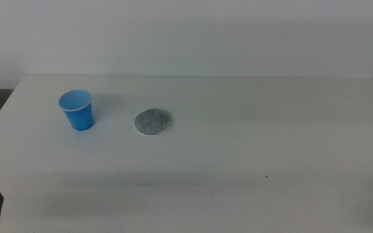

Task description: Place an empty cup on a cup mat.

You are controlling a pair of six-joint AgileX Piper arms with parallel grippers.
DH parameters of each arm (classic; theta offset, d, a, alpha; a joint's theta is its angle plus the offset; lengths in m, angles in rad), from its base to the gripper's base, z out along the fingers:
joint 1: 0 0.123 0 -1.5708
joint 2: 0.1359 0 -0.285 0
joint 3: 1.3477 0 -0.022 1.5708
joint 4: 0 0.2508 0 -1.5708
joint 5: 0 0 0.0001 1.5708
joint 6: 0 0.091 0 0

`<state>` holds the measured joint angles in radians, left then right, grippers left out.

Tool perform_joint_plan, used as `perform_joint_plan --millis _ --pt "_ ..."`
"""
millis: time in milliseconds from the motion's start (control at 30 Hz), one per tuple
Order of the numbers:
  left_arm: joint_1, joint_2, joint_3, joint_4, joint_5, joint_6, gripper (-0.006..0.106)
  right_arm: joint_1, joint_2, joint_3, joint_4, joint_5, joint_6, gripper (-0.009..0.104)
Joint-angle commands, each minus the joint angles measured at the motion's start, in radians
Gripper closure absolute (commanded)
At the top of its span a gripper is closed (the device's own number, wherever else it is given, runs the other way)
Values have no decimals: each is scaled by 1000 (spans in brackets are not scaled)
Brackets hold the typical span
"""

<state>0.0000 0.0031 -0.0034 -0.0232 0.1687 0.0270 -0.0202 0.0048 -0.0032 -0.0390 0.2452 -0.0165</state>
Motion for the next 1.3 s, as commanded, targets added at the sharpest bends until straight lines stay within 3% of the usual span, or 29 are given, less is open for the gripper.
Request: perform_joint_plan --millis 0,600,1000,1267 --pt "-1 27 -55 -1 51 -11 7 2 -5 3 -7 -7 -4 2" --pt "1 1240 -1230 -3 821 -2 7 2 -5 3 -7 -7 -4 2" --pt "38 1775 -1655 11 904 -4 7 2 -5 3 -7 -7 -4 2" --pt "42 2017 -1765 11 872 2 7 2 -5 3 -7 -7 -4 2"
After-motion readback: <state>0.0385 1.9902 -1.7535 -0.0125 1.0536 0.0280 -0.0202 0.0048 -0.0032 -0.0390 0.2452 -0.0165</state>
